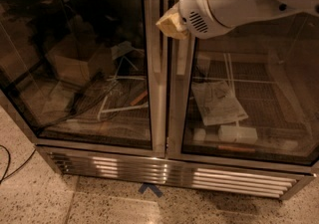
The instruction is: Place blue chip bag into bottom drawer
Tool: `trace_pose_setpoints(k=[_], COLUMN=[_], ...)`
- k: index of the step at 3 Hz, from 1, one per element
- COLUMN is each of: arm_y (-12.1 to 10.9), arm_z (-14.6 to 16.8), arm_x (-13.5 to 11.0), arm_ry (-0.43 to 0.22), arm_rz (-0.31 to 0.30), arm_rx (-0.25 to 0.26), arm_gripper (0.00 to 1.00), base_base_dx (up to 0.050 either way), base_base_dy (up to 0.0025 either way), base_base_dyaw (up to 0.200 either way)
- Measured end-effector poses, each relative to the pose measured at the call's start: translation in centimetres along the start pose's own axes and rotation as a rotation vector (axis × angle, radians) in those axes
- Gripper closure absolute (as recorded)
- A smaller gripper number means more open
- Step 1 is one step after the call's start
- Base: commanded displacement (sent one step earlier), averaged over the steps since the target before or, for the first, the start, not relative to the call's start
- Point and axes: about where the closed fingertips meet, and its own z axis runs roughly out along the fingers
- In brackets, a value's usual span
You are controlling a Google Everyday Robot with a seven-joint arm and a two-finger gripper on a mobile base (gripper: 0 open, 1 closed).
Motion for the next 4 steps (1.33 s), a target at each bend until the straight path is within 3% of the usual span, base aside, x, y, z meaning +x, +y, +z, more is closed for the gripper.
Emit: trace_pose_setpoints(k=[2,4], arm_y=[-1.5,-3.2], arm_z=[1.7,2.6], arm_x=[0.6,1.3], arm_ry=[0.032,0.049], arm_rz=[0.012,0.077], arm_rx=[0.006,0.100], arm_gripper=[1.00,1.00], base_base_dx=[0.000,0.000], base_base_dy=[0.00000,0.00000], base_base_dyaw=[0.000,0.000])
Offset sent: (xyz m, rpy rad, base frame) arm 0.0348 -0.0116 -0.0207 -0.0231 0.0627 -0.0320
